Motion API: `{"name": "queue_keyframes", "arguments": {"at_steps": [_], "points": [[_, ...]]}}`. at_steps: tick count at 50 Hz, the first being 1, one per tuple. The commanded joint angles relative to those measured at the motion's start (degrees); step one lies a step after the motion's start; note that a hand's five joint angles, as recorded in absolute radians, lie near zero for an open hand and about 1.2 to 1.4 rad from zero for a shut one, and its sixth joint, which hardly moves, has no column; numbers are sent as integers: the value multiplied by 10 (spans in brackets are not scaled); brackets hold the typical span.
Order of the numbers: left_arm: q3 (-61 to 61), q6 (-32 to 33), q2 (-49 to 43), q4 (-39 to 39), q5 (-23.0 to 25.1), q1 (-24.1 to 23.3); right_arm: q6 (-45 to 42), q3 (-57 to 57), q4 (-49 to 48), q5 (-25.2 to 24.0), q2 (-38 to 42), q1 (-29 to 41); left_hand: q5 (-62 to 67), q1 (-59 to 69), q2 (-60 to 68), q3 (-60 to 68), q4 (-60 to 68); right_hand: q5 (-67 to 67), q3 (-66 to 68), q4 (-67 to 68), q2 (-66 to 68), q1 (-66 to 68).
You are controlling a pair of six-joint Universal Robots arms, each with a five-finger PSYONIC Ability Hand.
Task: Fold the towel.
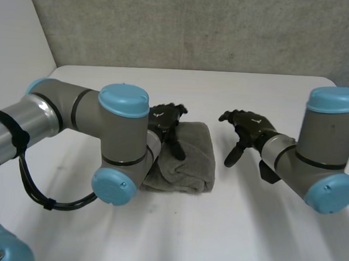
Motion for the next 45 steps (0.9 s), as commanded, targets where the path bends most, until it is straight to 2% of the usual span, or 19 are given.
{"name": "queue_keyframes", "arguments": {"at_steps": [1, 9, 16, 20, 27, 30, 34, 38, 39, 41, 45], "points": [[-45, 5, 2, -52, -40, 14, -1, -79, 48, -9, 55, 23, 11, 14, 12, 13, 13, -31, -36, -46, -44, -32], [-152, 7, 58, -44, -48, 30, 1, -93, 57, -55, 65, 59, -18, -15, -16, -16, -15, -31, -36, -46, -44, -32], [-203, 15, 87, 5, -48, 49, -1, -100, 54, -50, 93, 82, -16, -13, -15, -14, -14, -31, -36, -46, -44, -32], [-209, 30, 86, 11, -48, 52, -11, -120, 58, -32, 119, 85, -18, -15, -16, -16, -15, -31, -36, -46, -44, -32], [-211, 42, 91, 19, -48, 52, -50, -125, 60, -10, 110, 86, -23, -20, -21, -21, -20, -31, -36, -46, -44, -32], [-204, 42, 114, 15, -47, 52, -51, -120, 60, -10, 76, 86, -25, -22, -23, -23, -22, -31, -36, -46, -44, -32], [-201, 42, 155, 14, -46, 53, -48, -100, 55, -12, -10, 79, -25, -22, -23, -23, -22, -31, -36, -46, -44, -32], [-190, 43, 240, 12, -46, 66, -49, -80, 46, -6, -110, 65, -33, -30, -31, -31, -30, -31, -36, -46, -44, -32], [-184, 43, 267, 11, -45, 76, -49, -80, 46, -6, -110, 65, -35, -32, -33, -33, -32, -31, -36, -46, -44, -32], [-179, 43, 294, 6, -44, 87, -50, -76, 41, 4, -137, 49, -37, -34, -35, -34, -34, -31, -36, -46, -44, -32], [-170, 45, 342, -18, -43, 107, -54, -74, 46, 71, -202, 6, -42, -39, -40, -40, -39, -31, -36, -46, -44, -32]]}}
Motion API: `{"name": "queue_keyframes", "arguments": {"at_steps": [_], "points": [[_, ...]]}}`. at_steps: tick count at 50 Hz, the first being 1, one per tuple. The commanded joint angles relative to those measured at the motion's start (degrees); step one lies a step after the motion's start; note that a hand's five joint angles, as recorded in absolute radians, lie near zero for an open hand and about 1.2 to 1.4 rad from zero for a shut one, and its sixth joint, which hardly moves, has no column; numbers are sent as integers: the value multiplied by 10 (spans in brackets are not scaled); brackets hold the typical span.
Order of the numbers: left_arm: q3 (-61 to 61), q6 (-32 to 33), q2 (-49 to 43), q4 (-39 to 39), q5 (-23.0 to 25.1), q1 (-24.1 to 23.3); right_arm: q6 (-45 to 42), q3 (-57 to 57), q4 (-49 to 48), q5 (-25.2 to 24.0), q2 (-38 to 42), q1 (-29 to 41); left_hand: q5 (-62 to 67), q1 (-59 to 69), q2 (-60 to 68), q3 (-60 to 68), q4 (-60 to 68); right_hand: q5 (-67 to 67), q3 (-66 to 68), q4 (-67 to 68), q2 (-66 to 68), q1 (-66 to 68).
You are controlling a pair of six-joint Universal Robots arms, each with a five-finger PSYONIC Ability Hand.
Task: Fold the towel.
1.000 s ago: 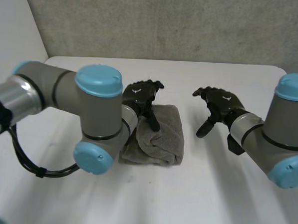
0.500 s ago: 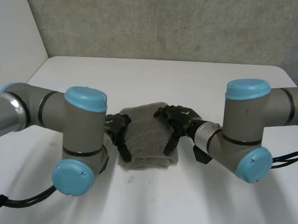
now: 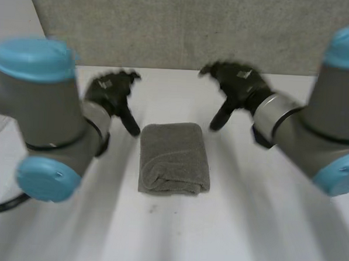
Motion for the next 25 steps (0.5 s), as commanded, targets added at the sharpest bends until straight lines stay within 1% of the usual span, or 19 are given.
{"name": "queue_keyframes", "arguments": {"at_steps": [1, 2, 3, 4, 5, 7, 8, 10, 14, 25], "points": [[20, 6, 112, -43, 4, 42, -8, 7, 3, 90, -106, -63, -11, -1, 1, 1, 1, -31, -36, -46, -44, -32], [24, 12, 127, -60, 4, 49, -8, 7, 3, 90, -106, -63, -13, -3, -1, -1, -1, -31, -36, -46, -44, -32], [24, 12, 127, -60, 4, 50, -14, 7, 9, 109, -116, -74, -13, -3, -1, -1, -1, -31, -36, -46, -44, -32], [30, 20, 140, -79, 4, 56, -14, 7, 9, 109, -116, -74, -13, -3, -1, -1, -1, -31, -36, -46, -44, -32], [30, 20, 140, -79, 4, 56, -20, 8, 21, 120, -122, -83, -13, -3, -1, -1, -1, -31, -36, -46, -44, -32], [35, 38, 151, -115, 4, 59, -27, 9, 37, 124, -125, -90, -13, -3, -1, -1, -1, -31, -36, -46, -44, -32], [35, 38, 151, -115, 4, 59, -30, 9, 54, 124, -128, -94, -13, -3, -1, -1, -1, -31, -36, -46, -44, -32], [35, 44, 155, -142, 4, 57, -30, 9, 66, 123, -129, -95, -13, -3, -1, -1, -1, -31, -36, -46, -44, -32], [34, 42, 156, -148, 4, 54, -30, 4, 86, 120, -129, -96, -13, -3, -1, -1, -1, -31, -36, -46, -44, -32], [24, 41, 156, -148, 5, 46, -31, 7, 85, 119, -128, -90, -13, -3, -1, -1, -1, -31, -36, -46, -44, -32]]}}
